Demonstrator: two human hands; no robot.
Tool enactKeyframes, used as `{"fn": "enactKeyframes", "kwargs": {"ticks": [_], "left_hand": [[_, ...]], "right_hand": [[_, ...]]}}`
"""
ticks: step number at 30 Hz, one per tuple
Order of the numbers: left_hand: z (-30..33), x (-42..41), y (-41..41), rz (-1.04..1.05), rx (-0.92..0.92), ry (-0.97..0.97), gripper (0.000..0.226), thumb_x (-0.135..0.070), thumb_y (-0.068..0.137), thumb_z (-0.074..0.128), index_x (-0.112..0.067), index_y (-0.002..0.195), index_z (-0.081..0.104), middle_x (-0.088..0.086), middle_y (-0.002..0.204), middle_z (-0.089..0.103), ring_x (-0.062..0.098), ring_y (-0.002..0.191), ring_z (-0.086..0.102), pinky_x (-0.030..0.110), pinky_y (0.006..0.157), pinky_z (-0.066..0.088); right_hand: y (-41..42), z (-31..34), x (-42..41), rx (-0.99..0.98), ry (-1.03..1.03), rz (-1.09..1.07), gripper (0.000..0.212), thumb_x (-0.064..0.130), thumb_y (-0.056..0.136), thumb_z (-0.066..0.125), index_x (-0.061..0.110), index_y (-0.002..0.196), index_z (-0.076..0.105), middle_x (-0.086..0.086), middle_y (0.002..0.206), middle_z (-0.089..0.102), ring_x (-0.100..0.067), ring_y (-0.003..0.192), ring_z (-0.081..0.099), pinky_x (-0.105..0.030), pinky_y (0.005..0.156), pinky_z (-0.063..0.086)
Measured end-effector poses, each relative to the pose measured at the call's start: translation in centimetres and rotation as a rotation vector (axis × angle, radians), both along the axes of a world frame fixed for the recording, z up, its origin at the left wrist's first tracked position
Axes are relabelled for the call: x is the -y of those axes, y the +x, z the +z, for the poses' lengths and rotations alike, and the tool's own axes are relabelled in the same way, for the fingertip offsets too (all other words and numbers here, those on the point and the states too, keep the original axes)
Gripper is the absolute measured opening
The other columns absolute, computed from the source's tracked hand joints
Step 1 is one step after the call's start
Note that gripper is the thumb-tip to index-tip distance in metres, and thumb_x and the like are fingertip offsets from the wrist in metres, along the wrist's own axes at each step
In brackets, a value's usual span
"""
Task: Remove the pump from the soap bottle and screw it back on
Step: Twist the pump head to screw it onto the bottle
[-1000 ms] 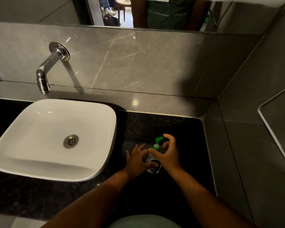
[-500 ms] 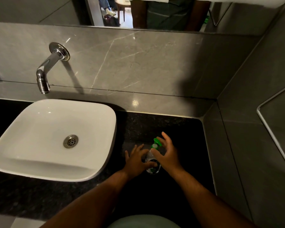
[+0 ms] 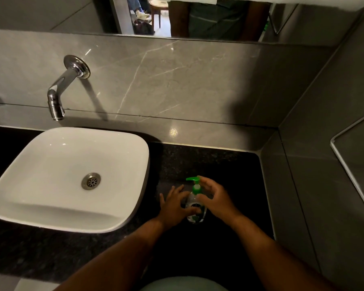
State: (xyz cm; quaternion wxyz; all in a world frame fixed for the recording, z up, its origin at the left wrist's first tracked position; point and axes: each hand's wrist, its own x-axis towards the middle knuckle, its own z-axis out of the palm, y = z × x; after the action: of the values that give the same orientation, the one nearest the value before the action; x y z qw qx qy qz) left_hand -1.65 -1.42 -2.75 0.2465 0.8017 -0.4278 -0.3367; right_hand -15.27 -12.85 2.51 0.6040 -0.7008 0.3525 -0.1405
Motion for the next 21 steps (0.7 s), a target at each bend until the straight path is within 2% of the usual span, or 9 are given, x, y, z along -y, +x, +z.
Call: {"fn": "enactKeyframes", "kwargs": {"ticks": [2, 4, 7, 9, 11, 13, 16, 18, 21], "left_hand": [[0.1, 0.0, -0.1, 0.002, -0.010, 0.003, 0.071, -0.081, 0.059, 0.060, -0.046, 0.121, 0.051, -0.010, 0.155, 0.022, 0.015, 0.143, 0.003, 0.058, 0.105, -0.017], [0.2, 0.0, -0.3, 0.013, -0.014, 0.006, 0.070, -0.078, 0.061, 0.062, -0.046, 0.122, 0.051, -0.010, 0.155, 0.022, 0.014, 0.143, 0.003, 0.058, 0.106, -0.016], [0.1, 0.2, -0.4, 0.018, -0.017, -0.003, 0.069, -0.080, 0.060, 0.062, -0.052, 0.122, 0.048, -0.010, 0.155, 0.023, 0.014, 0.143, 0.003, 0.058, 0.105, -0.017], [-0.1, 0.4, -0.5, 0.011, -0.013, -0.014, 0.070, -0.082, 0.057, 0.060, -0.055, 0.120, 0.046, -0.009, 0.155, 0.024, 0.016, 0.143, 0.004, 0.058, 0.105, -0.016], [-0.3, 0.4, -0.5, 0.011, -0.012, -0.026, 0.070, -0.082, 0.055, 0.061, -0.058, 0.119, 0.044, -0.010, 0.154, 0.024, 0.015, 0.143, 0.004, 0.058, 0.105, -0.017], [-0.5, 0.4, -0.4, 0.013, -0.025, -0.035, 0.064, -0.084, 0.054, 0.061, -0.065, 0.113, 0.042, -0.011, 0.154, 0.024, 0.013, 0.142, 0.004, 0.057, 0.105, -0.017], [-0.6, 0.1, 0.1, 0.007, -0.060, -0.037, 0.056, -0.087, 0.054, 0.059, -0.068, 0.104, 0.043, -0.013, 0.153, 0.024, 0.010, 0.141, 0.004, 0.056, 0.105, -0.018], [-0.5, 0.0, 0.3, -0.029, -0.092, -0.030, 0.060, -0.086, 0.055, 0.059, -0.064, 0.109, 0.044, -0.013, 0.154, 0.022, 0.010, 0.142, 0.002, 0.056, 0.105, -0.019], [-0.1, 0.1, 0.6, -0.085, -0.118, -0.010, 0.074, -0.086, 0.057, 0.057, -0.055, 0.124, 0.043, -0.011, 0.156, 0.018, 0.013, 0.143, -0.002, 0.058, 0.105, -0.018]], "right_hand": [[-0.1, 0.1, 0.3, 0.022, 0.017, -0.017, 0.059, 0.000, 0.082, 0.070, 0.009, 0.136, 0.048, 0.001, 0.129, 0.056, -0.003, 0.112, 0.055, -0.003, 0.078, 0.048], [0.0, 0.3, 0.3, 0.033, 0.015, -0.083, 0.061, 0.003, 0.077, 0.077, 0.010, 0.131, 0.052, 0.001, 0.125, 0.059, 0.001, 0.103, 0.060, -0.007, 0.077, 0.051], [0.4, 0.1, -0.4, 0.051, -0.072, -0.217, 0.062, 0.013, 0.064, 0.088, 0.019, 0.117, 0.055, 0.002, 0.100, 0.067, 0.003, 0.084, 0.065, -0.007, 0.071, 0.050], [0.9, -0.3, -1.1, 0.052, -0.140, -0.257, 0.060, 0.020, 0.061, 0.089, 0.025, 0.108, 0.053, 0.008, 0.090, 0.062, 0.002, 0.079, 0.061, -0.005, 0.068, 0.046], [1.1, -0.6, -1.3, 0.027, -0.135, -0.242, 0.057, 0.029, 0.063, 0.088, 0.030, 0.109, 0.053, 0.012, 0.095, 0.060, 0.004, 0.085, 0.057, -0.004, 0.070, 0.044], [0.9, -0.7, -0.7, 0.017, -0.016, -0.174, 0.060, 0.030, 0.070, 0.084, 0.028, 0.121, 0.053, 0.010, 0.114, 0.060, 0.000, 0.105, 0.056, -0.006, 0.079, 0.045], [0.5, -0.3, 0.9, 0.012, 0.173, -0.011, 0.056, 0.016, 0.081, 0.075, 0.019, 0.132, 0.051, -0.001, 0.132, 0.058, -0.013, 0.123, 0.053, -0.028, 0.101, 0.047], [0.2, 0.5, 2.0, -0.022, 0.229, 0.112, 0.053, 0.011, 0.084, 0.070, 0.017, 0.134, 0.052, -0.003, 0.137, 0.057, -0.017, 0.127, 0.052, -0.041, 0.107, 0.046], [0.2, 1.7, 3.4, -0.048, 0.292, 0.261, 0.049, 0.009, 0.086, 0.068, 0.016, 0.133, 0.054, 0.000, 0.139, 0.055, -0.015, 0.126, 0.054, -0.039, 0.104, 0.049]]}}
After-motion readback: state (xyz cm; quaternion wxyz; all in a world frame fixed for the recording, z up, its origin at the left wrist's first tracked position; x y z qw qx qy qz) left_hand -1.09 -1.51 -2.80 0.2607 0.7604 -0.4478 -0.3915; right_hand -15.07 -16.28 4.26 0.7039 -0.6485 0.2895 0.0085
